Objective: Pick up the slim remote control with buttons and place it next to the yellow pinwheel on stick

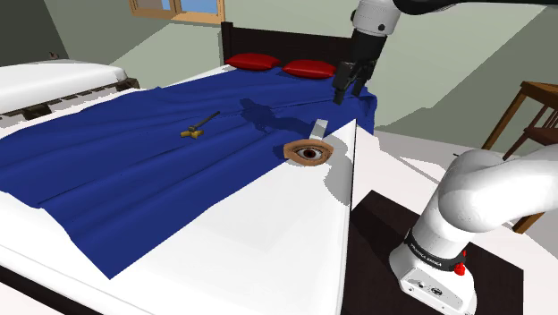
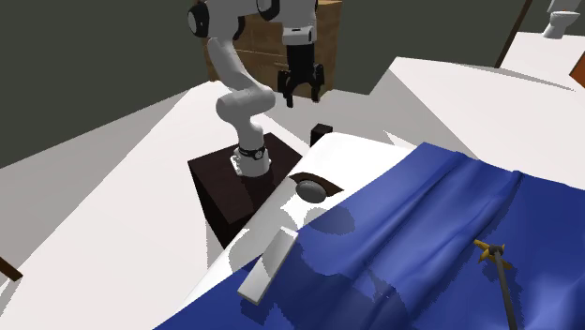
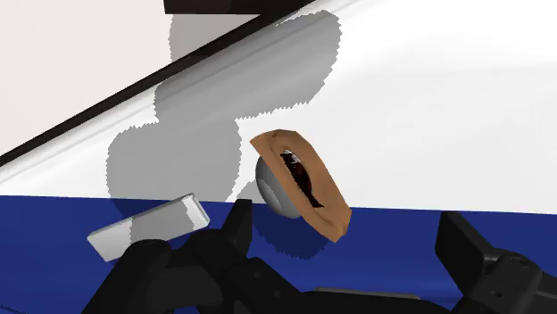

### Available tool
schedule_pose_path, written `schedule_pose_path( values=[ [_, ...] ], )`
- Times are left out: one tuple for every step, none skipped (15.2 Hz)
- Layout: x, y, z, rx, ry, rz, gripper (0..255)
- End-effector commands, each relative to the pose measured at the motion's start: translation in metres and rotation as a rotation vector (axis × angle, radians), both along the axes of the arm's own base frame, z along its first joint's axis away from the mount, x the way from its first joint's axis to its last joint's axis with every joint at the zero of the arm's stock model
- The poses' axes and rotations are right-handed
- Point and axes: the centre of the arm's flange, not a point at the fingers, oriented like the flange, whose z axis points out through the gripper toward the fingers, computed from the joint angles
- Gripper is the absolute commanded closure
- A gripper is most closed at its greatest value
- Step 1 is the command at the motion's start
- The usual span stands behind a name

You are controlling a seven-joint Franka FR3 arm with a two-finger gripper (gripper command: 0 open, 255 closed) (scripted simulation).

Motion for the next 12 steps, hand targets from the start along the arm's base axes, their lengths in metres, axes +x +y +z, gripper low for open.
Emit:
schedule_pose_path(
  values=[
    [0.0, 0.0, 0.0, 0.0, 0.0, 0.0, 0],
    [0.011, -0.005, -0.006, 0.002, 0.004, -0.027, 0],
    [0.023, -0.009, -0.012, 0.004, 0.007, -0.055, 0],
    [0.034, -0.015, -0.018, 0.007, 0.011, -0.082, 0],
    [0.045, -0.02, -0.024, 0.009, 0.015, -0.109, 0],
    [0.055, -0.026, -0.03, 0.011, 0.018, -0.137, 0],
    [0.066, -0.032, -0.036, 0.013, 0.022, -0.164, 0],
    [0.076, -0.038, -0.043, 0.016, 0.026, -0.191, 0],
    [0.086, -0.045, -0.049, 0.018, 0.029, -0.219, 0],
    [0.096, -0.051, -0.055, 0.02, 0.033, -0.246, 0],
    [0.106, -0.058, -0.062, 0.022, 0.037, -0.273, 0],
    [0.116, -0.066, -0.068, 0.025, 0.04, -0.3, 0]
  ],
)
